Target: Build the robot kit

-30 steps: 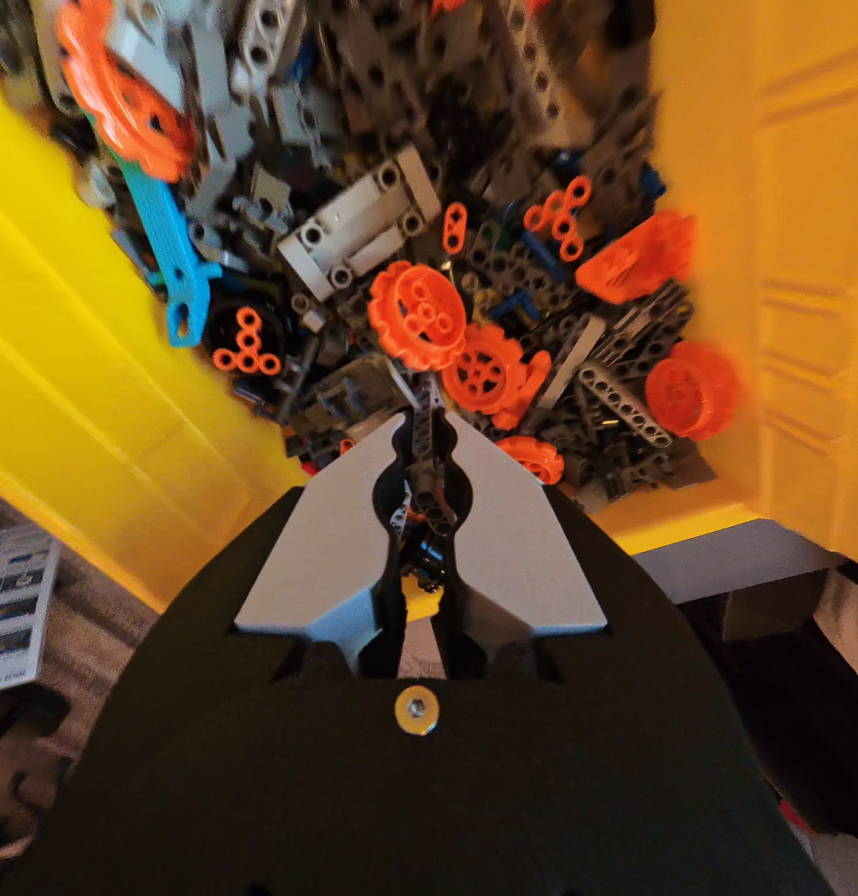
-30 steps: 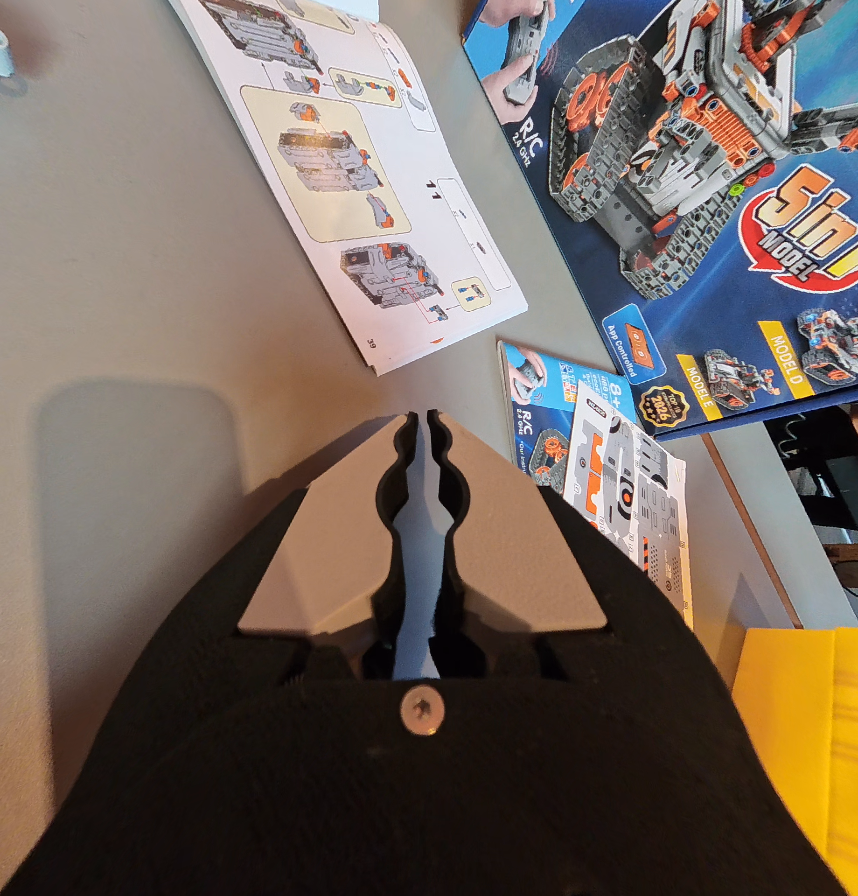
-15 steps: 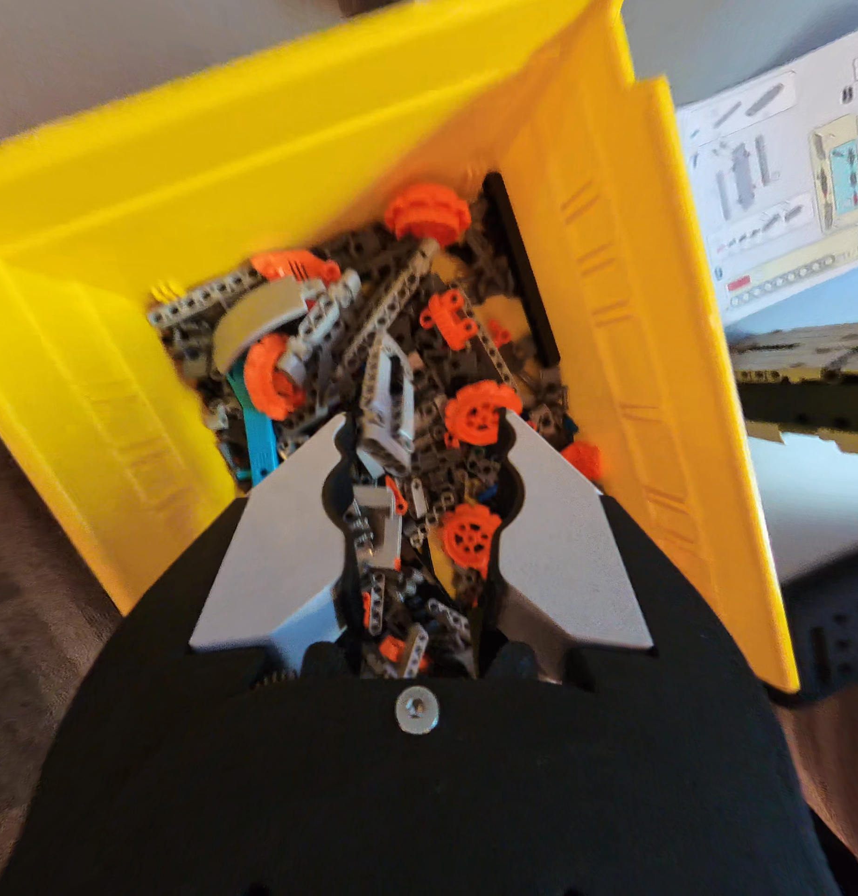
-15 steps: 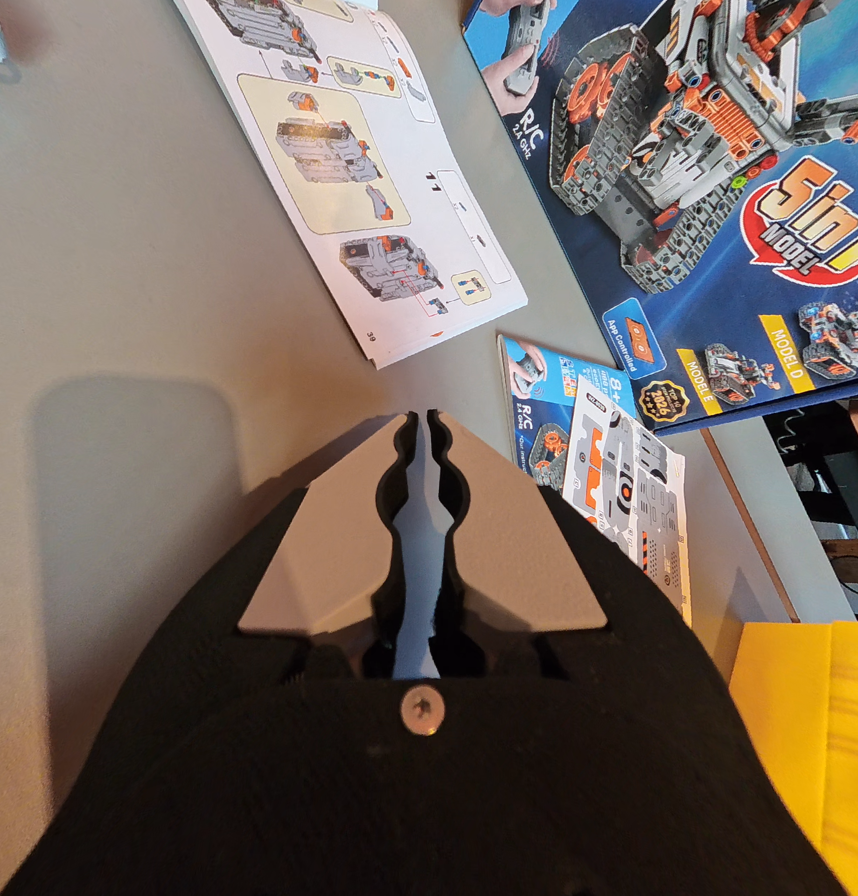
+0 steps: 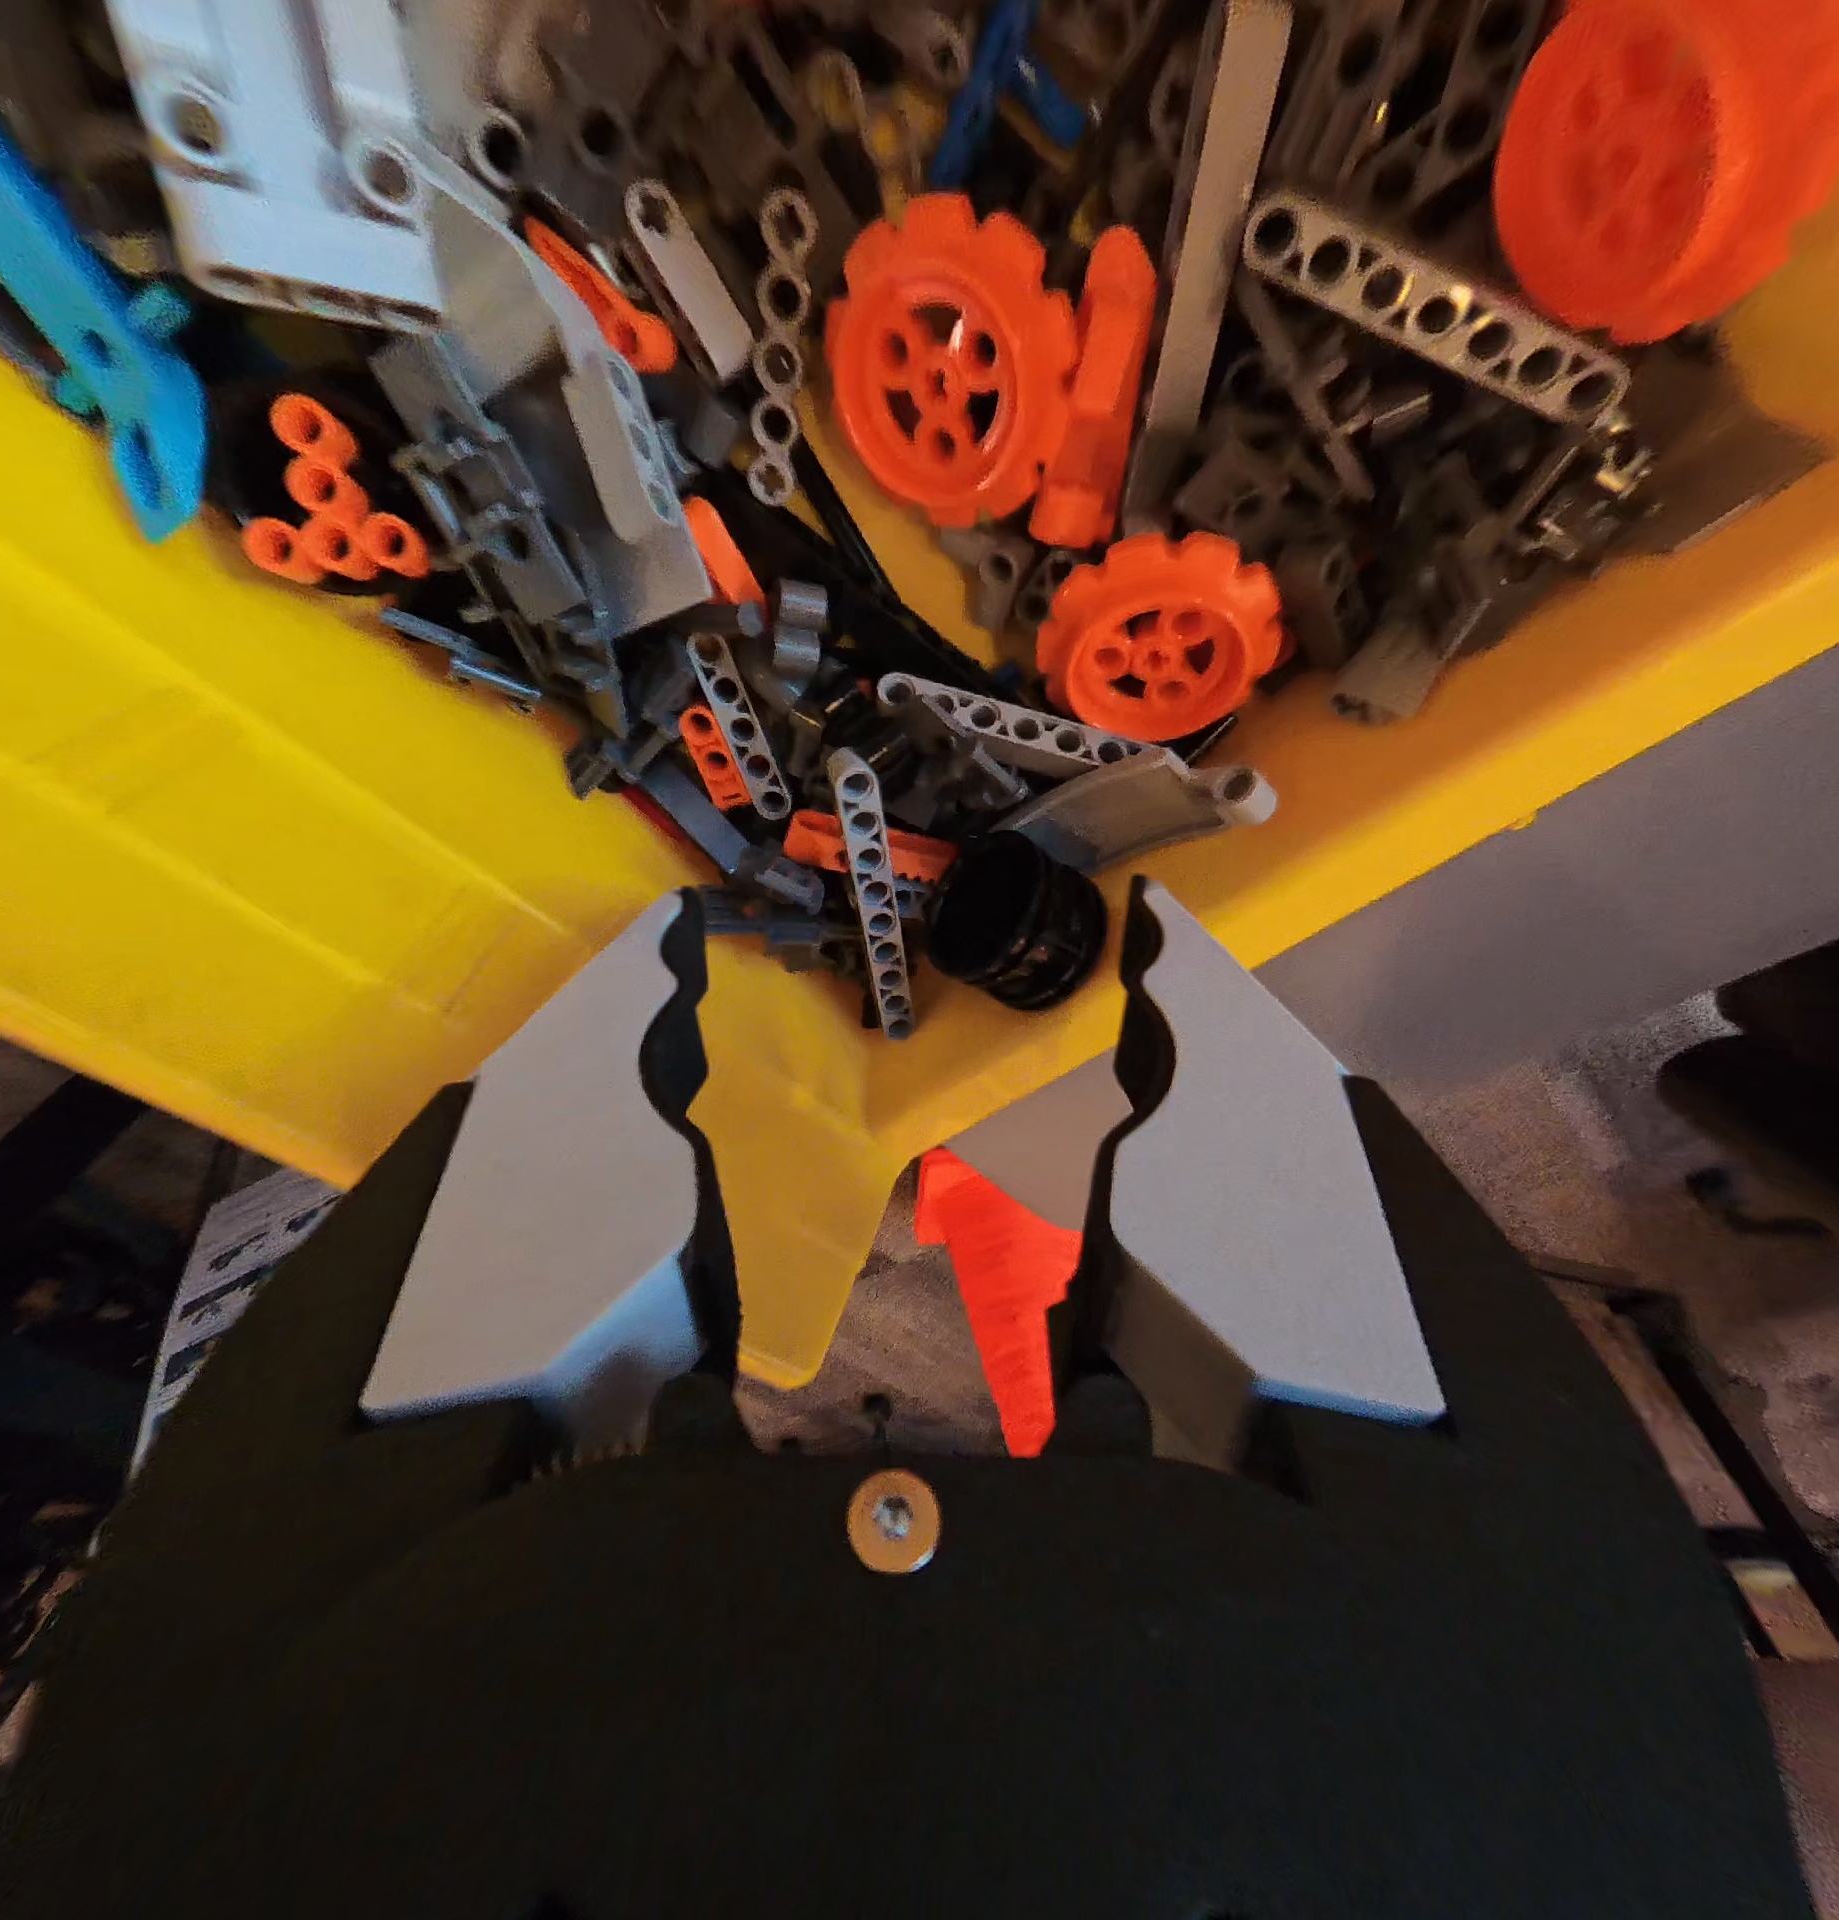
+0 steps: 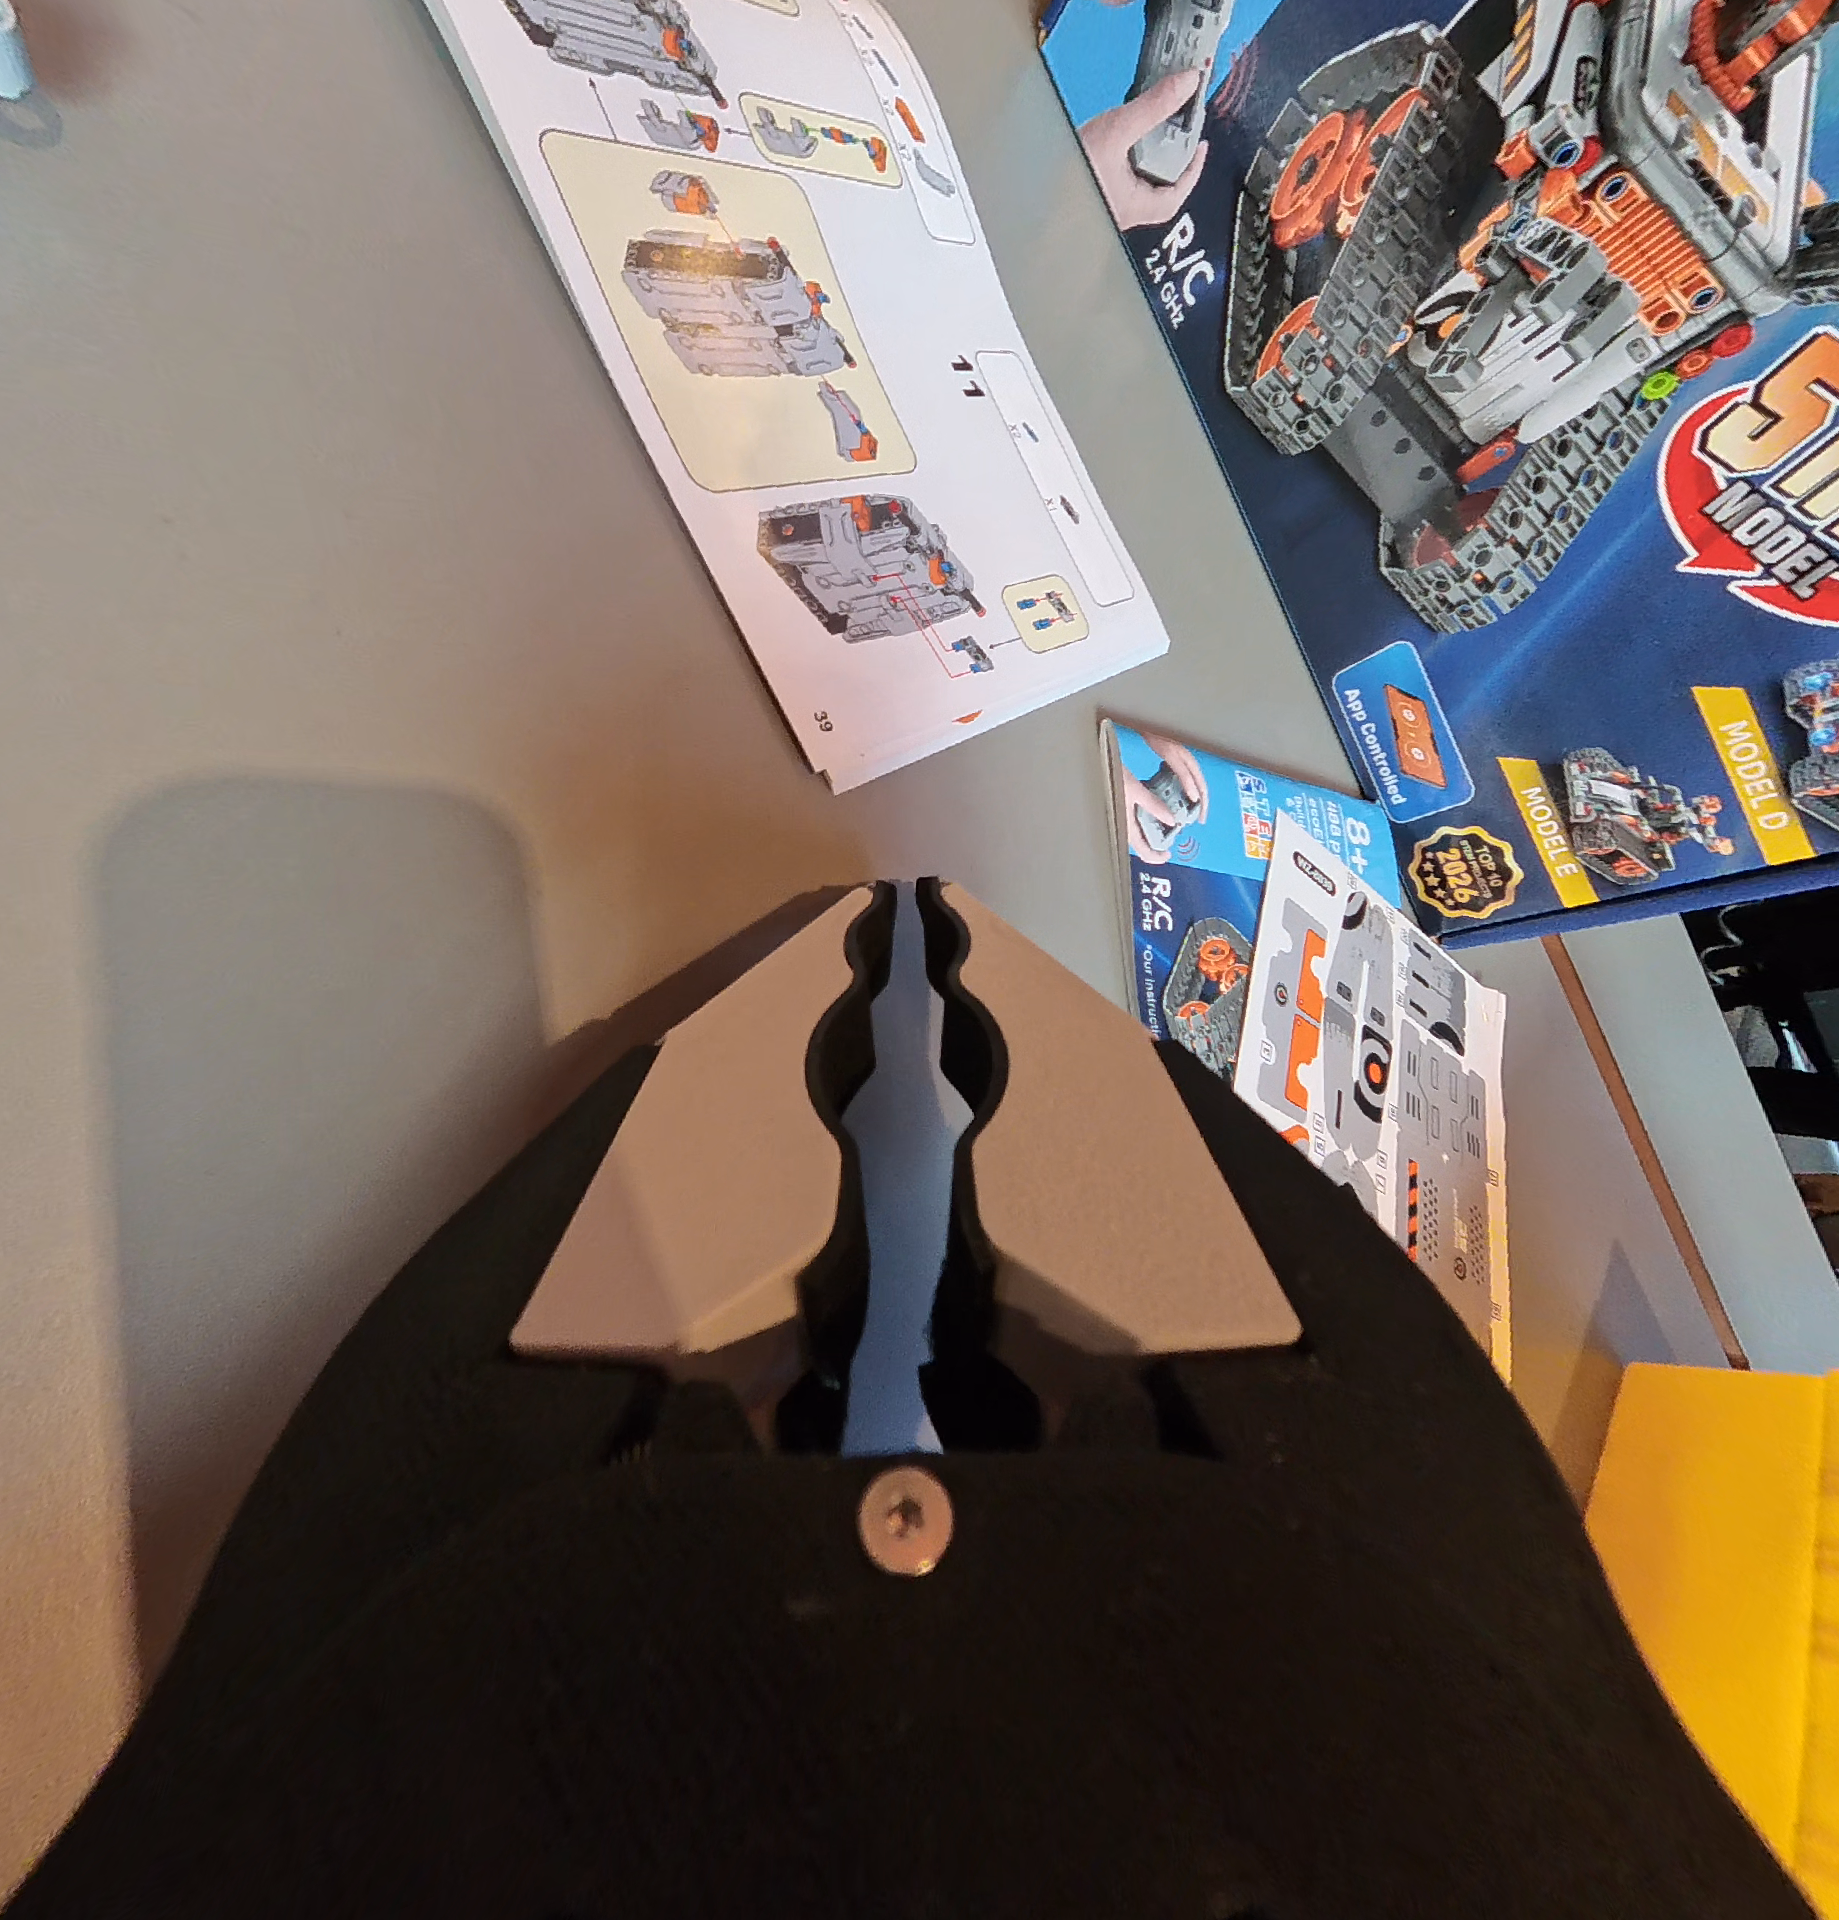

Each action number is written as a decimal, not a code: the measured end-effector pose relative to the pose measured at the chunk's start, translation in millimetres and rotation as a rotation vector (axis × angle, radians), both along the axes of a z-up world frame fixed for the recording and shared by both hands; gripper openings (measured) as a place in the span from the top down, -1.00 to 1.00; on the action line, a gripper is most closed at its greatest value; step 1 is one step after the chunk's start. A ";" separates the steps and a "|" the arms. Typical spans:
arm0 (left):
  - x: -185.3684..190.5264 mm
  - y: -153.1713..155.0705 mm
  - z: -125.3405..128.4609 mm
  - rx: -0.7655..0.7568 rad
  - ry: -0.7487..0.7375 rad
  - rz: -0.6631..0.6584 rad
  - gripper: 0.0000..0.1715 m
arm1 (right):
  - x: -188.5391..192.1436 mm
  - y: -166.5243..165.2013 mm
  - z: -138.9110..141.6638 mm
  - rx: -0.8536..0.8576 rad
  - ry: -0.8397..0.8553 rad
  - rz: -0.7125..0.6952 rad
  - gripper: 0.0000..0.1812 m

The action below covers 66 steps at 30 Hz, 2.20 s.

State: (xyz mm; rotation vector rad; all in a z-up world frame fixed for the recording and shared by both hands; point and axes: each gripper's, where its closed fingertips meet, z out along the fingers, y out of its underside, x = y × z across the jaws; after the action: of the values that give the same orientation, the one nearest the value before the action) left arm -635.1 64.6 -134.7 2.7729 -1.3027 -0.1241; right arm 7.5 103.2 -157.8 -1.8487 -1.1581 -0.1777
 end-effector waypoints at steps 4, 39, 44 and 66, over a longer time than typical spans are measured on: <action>-3.6 -1.5 -15.9 -0.039 0.042 0.004 0.18 | 0.6 -0.1 -0.1 0.001 0.001 -0.004 0.96; 3.4 34.4 -4.5 0.050 -0.043 0.451 0.08 | 2.8 2.5 0.0 -0.001 0.012 -0.009 0.96; 10.1 29.9 -26.9 0.006 -0.008 0.458 -0.05 | 2.6 2.1 -0.3 -0.001 0.003 -0.010 0.97; 90.7 118.7 11.5 0.176 -0.462 0.362 0.75 | 1.7 -0.2 -0.6 0.002 -0.003 -0.007 0.96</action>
State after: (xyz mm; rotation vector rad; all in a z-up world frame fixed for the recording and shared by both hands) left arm -544.4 183.3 -123.2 3.2626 -0.8553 0.4709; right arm 9.2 103.0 -158.4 -1.8514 -1.1534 -0.1854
